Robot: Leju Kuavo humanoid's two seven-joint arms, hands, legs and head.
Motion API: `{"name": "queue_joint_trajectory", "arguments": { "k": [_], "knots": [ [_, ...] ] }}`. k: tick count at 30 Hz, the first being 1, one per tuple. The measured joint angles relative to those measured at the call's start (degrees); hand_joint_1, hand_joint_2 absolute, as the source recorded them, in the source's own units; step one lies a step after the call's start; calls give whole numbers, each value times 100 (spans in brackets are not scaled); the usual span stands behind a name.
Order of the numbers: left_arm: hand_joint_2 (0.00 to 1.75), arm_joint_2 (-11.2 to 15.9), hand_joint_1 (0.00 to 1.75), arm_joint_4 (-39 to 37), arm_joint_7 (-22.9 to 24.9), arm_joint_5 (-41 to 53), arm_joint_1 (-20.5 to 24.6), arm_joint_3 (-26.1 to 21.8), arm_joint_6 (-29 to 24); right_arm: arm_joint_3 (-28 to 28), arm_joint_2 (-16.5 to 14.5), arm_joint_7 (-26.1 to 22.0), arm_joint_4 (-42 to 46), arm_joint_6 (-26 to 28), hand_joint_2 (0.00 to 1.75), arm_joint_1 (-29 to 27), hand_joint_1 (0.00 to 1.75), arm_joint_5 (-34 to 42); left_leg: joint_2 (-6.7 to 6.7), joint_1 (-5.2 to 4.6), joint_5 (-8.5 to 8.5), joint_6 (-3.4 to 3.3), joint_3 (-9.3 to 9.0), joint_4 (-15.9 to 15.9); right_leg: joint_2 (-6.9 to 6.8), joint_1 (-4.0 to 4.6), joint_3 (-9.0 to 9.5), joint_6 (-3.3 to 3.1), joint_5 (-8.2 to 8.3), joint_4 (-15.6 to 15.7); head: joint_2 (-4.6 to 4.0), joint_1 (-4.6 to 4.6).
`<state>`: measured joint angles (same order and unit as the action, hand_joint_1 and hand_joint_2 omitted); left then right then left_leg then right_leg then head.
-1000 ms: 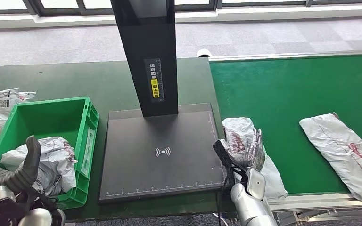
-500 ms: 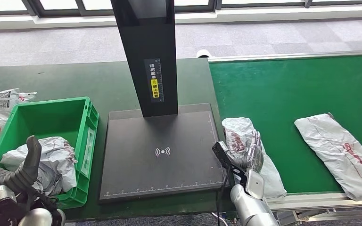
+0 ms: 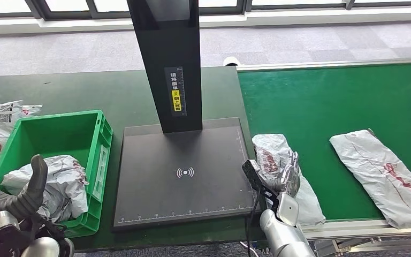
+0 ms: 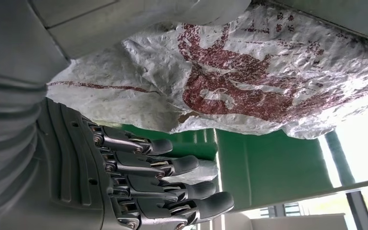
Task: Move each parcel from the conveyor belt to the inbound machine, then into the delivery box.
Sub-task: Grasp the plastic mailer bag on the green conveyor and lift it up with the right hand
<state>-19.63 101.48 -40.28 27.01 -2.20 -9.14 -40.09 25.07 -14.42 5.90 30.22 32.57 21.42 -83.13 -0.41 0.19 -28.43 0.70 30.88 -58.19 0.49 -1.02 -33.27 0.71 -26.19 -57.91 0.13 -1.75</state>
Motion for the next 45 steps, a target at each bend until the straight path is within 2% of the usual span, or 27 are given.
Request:
{"name": "queue_joint_trajectory", "arguments": {
  "k": [6,14,23,24,27,28,45],
  "knots": [
    [175,0,0,-1,0,3,0,0,0,-4,44,616,-58,-285,175,28,0,-171,0,0,-3,-3,-18,0,-1,0,18,3,-3,4,0,0],
    [175,0,0,-6,2,29,-2,0,0,-3,161,1178,-87,-271,175,-44,0,-314,0,-1,-1,-5,-22,-1,-2,-1,27,6,4,4,0,-2],
    [175,0,0,-9,2,50,-2,0,0,4,260,1356,-91,-276,175,-220,0,-395,9,0,-2,-1,0,0,15,4,-6,5,8,4,0,0],
    [175,0,0,-9,2,52,-1,0,0,4,264,1354,-91,-292,175,-220,8,-395,9,1,-2,-1,1,0,15,4,-7,5,7,4,0,0],
    [175,0,0,-10,2,61,-1,0,0,4,274,1349,-91,-370,175,-215,138,-394,9,2,-2,-1,3,0,15,3,-8,5,6,4,0,0],
    [175,0,0,-12,2,65,0,0,0,4,278,1349,-91,-399,175,-214,174,-394,9,2,-2,-1,4,0,15,2,-8,5,6,4,0,0],
    [175,0,0,-41,2,85,3,0,0,4,306,1286,-91,-475,175,-212,175,-408,8,0,-2,-2,4,-1,14,0,-7,6,7,4,0,0]
  ]
}}
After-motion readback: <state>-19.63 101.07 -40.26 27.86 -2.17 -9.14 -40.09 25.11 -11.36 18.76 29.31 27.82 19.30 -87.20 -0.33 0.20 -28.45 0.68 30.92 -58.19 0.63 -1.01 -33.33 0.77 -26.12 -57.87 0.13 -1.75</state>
